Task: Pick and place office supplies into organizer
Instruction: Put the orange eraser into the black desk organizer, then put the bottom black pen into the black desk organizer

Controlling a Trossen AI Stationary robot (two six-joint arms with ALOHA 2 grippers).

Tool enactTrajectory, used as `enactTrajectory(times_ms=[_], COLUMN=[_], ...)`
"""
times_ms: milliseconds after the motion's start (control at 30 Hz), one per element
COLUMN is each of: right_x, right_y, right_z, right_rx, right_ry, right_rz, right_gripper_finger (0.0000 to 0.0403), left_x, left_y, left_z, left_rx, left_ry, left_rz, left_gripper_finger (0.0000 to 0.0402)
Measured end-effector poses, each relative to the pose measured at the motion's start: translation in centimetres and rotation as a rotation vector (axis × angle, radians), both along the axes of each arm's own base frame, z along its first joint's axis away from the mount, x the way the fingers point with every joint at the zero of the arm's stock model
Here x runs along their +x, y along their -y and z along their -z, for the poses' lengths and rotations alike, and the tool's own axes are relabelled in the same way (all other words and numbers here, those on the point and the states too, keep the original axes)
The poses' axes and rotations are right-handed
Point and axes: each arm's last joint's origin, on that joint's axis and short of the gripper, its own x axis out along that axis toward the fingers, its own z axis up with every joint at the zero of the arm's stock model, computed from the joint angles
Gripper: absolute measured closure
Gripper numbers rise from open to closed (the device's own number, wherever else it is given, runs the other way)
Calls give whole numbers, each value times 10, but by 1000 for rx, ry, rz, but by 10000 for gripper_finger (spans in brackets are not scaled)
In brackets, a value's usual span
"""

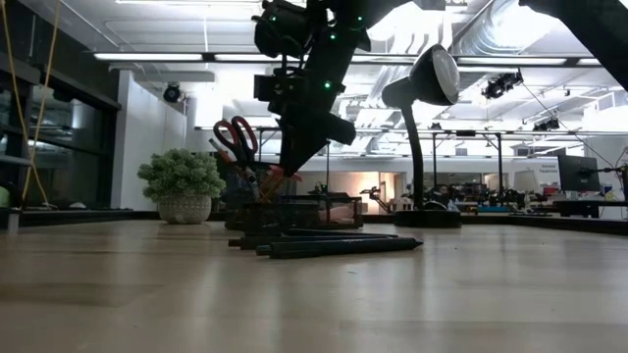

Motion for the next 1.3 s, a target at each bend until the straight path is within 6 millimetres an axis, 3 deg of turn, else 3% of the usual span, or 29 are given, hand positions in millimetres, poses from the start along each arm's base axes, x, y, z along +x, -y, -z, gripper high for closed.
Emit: enactTrajectory(times_ms=[300, 700, 933, 1133, 1300], right_x=[-7, -2, -3, -4, -10], right_y=[-2, -4, -22, -36, -43], right_z=[3, 0, -17, -36, -40], right_rx=[-26, -35, -5, 122, 250], right_ry=[-76, -23, -13, 22, -5], right_rz=[35, 37, 205, 385, 547], right_gripper_finger=[298, 297, 297, 297, 297], left_x=[0, 0, 0, 0, 0], left_y=[0, 0, 0, 0, -1], left_z=[0, 0, 2, 2, 2], left_rx=[17, 26, 64, 66, 66], left_ry=[2, 1, -13, -14, -16], left_rz=[0, -1, -1, -2, -39], left_gripper_finger=[222, 222, 222, 222, 222])
